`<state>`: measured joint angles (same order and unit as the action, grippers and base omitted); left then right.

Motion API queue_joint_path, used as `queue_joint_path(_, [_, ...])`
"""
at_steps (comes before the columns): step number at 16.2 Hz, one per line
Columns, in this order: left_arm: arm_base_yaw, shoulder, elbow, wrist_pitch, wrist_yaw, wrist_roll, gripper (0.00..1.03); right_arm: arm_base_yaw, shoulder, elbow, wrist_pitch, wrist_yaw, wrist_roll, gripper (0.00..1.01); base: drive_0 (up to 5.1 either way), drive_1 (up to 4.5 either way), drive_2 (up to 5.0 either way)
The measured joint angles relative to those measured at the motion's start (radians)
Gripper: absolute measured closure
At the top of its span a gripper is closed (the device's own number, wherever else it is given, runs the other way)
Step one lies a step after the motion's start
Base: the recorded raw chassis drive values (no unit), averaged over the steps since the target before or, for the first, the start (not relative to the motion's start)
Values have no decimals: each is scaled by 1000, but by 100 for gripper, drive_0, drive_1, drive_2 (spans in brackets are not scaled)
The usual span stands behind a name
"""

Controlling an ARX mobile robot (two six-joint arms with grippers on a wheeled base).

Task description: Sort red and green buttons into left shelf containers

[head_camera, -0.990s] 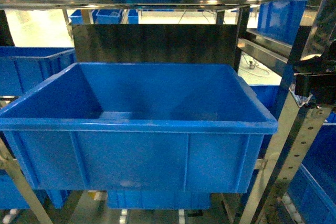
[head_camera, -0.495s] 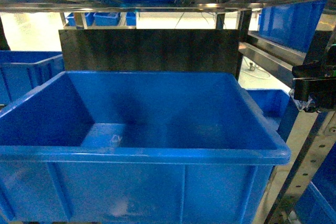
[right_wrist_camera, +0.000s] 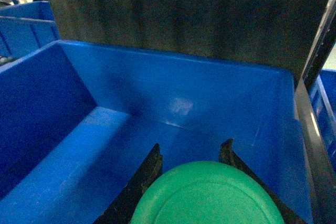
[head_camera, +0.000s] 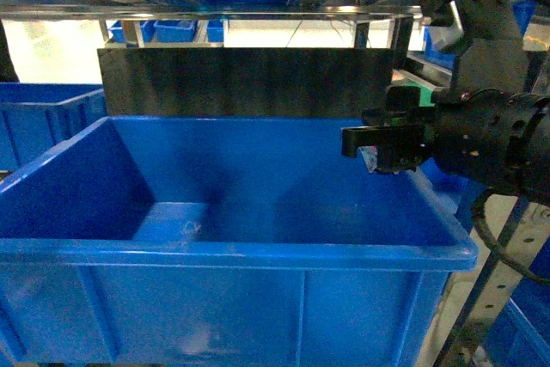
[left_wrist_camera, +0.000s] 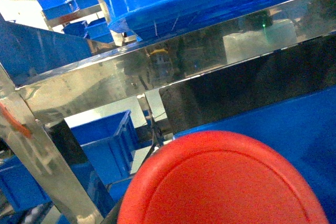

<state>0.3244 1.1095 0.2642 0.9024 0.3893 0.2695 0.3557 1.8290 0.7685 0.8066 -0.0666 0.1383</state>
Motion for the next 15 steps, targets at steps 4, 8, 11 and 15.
queue_joint_path(4, [0, 0, 0, 0, 0, 0, 78, 16, 186, 118, 47, -16, 4, 73, 0, 0, 0])
queue_joint_path(8, [0, 0, 0, 0, 0, 0, 78, -37, 345, 259, 37, -15, 0, 73, 0, 0, 0])
queue_joint_path(11, [0, 0, 0, 0, 1, 0, 78, -41, 343, 259, 41, -14, -2, 43, 0, 0, 0])
queue_joint_path(15, [0, 0, 0, 0, 0, 0, 78, -41, 343, 260, 40, -15, -2, 3, 0, 0, 0])
